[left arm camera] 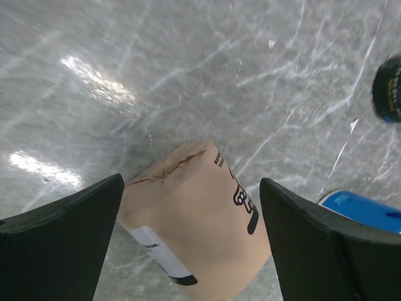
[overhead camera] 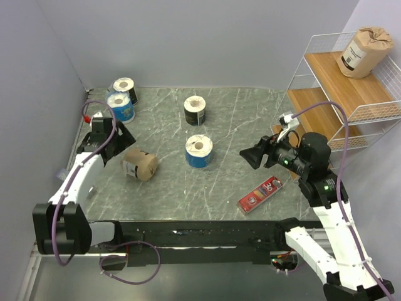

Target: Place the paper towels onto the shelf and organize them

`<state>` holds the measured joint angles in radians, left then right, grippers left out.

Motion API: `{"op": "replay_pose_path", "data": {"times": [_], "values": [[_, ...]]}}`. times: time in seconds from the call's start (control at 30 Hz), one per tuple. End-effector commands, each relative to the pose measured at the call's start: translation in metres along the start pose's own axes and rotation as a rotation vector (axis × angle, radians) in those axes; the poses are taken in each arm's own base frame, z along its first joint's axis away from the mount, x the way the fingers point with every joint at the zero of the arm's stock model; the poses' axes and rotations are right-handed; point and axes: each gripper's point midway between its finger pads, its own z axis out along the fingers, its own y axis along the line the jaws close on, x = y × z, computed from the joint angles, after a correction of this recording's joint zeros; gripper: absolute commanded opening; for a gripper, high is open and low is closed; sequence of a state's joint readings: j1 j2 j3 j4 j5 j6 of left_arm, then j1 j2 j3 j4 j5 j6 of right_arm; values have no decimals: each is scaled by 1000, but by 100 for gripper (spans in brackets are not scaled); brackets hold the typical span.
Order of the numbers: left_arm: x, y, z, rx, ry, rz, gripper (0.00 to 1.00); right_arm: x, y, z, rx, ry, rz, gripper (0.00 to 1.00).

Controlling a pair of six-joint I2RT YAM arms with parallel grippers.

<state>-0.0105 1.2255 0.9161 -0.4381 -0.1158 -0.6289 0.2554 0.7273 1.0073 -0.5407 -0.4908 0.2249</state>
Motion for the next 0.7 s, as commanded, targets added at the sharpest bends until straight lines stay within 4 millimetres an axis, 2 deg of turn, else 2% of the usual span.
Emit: {"op": "replay_pose_path", "data": {"times": [0.0,0.1,0.2,0.27,0.3,0.37,0.4,0.47,0.5,0.57,0.6,0.63,0.67], "values": [[2,-23,8,86,54,-42,96,-13,24,-1,-97,-73,10,79],[22,-20,20,85,137,-42,97,-3,23,6,-85,-51,45,78],[38,-24,20,131,178,-58,98,4,24,11,-87,-39,58,78],[41,-37,8,210,174,-78,99,8,26,16,-92,-24,61,78],[51,-41,6,237,183,-75,98,10,28,19,-97,-21,64,78],[59,-53,-7,289,193,-98,99,15,26,29,-83,3,78,77],[74,-58,-11,309,224,-86,99,16,31,32,-90,15,87,77],[82,-70,-21,357,227,-93,99,25,34,46,-90,62,105,75],[90,-74,-25,374,241,-82,99,26,44,51,-105,77,105,75],[88,-75,-32,380,228,-76,98,32,50,70,-102,110,102,74],[78,-75,-33,363,196,-75,97,25,55,77,-97,97,90,74],[73,-73,-34,348,174,-62,97,27,67,84,-119,110,78,73],[69,-69,-34,321,158,-57,96,36,70,103,-115,149,73,71]]}}
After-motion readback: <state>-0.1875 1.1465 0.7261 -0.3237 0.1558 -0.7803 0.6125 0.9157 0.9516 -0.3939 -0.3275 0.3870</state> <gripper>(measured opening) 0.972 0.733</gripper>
